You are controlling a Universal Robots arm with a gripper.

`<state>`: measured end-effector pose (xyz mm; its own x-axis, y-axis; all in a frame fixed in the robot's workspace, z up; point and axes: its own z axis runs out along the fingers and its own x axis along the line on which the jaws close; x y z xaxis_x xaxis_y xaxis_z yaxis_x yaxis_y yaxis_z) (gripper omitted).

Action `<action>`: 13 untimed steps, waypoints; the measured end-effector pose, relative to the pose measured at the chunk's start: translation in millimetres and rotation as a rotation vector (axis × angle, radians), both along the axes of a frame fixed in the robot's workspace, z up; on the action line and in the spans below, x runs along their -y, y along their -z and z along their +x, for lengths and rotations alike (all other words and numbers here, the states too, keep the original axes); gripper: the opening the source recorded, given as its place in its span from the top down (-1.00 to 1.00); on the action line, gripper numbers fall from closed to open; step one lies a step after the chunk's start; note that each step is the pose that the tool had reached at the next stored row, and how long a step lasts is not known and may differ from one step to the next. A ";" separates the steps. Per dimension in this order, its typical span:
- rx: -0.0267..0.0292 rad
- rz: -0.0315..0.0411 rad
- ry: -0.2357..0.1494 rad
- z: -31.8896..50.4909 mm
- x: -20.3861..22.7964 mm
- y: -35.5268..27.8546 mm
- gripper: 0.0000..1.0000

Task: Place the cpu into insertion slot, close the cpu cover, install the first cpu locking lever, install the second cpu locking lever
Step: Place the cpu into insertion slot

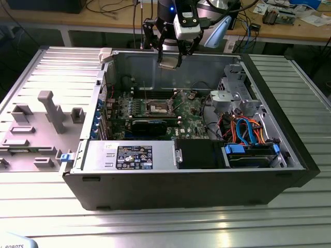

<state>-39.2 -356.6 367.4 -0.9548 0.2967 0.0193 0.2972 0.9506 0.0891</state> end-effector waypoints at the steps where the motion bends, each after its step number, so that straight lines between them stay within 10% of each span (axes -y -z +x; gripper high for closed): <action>1: 0.0000 0.0000 0.003 0.0 0.0 0.0 -0.08; 13: 0.0000 0.0001 0.058 0.0 0.0 0.0 -0.08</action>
